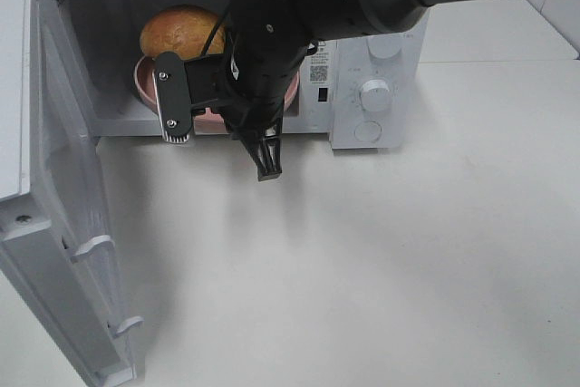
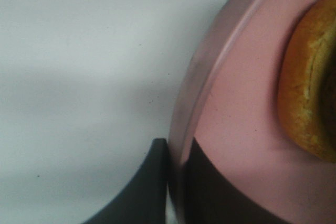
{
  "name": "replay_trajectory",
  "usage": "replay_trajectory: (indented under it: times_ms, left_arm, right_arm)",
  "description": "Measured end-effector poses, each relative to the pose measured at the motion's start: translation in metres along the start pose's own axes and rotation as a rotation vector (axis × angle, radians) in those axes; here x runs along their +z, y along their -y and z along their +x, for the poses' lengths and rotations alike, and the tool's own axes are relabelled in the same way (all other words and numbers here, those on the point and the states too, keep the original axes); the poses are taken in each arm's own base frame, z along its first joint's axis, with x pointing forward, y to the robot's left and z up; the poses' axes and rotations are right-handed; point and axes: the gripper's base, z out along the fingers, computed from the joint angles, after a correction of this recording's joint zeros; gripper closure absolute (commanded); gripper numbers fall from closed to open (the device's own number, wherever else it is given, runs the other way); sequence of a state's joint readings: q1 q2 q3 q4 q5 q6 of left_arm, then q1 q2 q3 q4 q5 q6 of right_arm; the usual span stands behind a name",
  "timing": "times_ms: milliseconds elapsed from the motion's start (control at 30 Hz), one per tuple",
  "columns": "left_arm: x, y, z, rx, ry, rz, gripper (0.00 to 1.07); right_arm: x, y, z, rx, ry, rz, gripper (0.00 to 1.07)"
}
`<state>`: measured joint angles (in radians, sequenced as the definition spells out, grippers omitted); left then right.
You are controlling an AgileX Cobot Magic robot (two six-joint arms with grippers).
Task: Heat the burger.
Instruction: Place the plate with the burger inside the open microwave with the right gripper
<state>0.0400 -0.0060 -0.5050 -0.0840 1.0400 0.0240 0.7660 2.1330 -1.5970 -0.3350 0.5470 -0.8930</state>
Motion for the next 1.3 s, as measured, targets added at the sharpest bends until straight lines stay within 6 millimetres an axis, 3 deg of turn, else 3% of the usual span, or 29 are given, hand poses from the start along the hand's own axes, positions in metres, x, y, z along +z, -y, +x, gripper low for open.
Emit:
replay_trajectory:
  times_ms: [633, 1300]
  left_arm:
    - [0.000, 0.000, 0.000, 0.000, 0.000, 0.000, 0.09]
    - [0.000, 0.000, 0.000, 0.000, 0.000, 0.000, 0.09]
  right_arm:
    - [0.024, 0.026, -0.002, 0.045, -0.041, 0.040, 1.07]
    - [0.043, 0.033, -0.010, 0.064, -0.022, 0.044, 1.05]
